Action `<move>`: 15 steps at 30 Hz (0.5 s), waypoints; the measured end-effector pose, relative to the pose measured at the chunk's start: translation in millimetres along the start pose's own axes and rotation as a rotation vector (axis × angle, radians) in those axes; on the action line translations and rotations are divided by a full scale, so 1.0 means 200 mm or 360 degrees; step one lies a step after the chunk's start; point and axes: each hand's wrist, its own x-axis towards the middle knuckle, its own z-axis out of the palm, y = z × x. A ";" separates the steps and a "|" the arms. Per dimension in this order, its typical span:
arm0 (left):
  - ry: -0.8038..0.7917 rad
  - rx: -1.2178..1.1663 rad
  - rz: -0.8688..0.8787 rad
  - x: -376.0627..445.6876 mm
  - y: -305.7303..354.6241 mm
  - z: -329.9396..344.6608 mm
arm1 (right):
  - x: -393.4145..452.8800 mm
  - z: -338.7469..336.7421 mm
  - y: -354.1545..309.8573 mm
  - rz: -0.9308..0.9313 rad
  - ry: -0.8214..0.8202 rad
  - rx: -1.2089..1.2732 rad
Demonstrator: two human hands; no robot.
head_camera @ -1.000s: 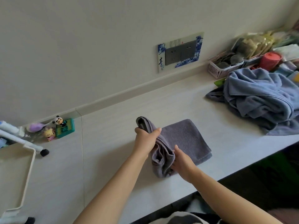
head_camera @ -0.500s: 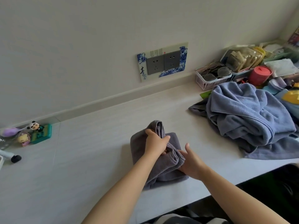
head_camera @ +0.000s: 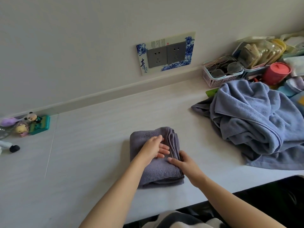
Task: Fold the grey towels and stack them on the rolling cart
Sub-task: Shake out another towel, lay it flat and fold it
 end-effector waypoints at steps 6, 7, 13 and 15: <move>0.0958 0.1555 0.0970 -0.03 -0.28 -0.15 | 0.00 -0.01 0.02 0.0074 -0.0014 0.0098; 0.0855 0.1685 0.0883 -0.02 -0.33 -0.13 | -0.01 -0.01 0.02 0.0092 -0.0006 0.0118; 0.0788 0.2145 0.0738 0.02 -0.44 -0.06 | -0.02 0.00 -0.04 -0.0094 0.0160 -0.0647; 0.0816 0.2167 0.0734 0.03 -0.45 -0.05 | -0.02 0.04 -0.06 -0.0424 0.0465 -0.1169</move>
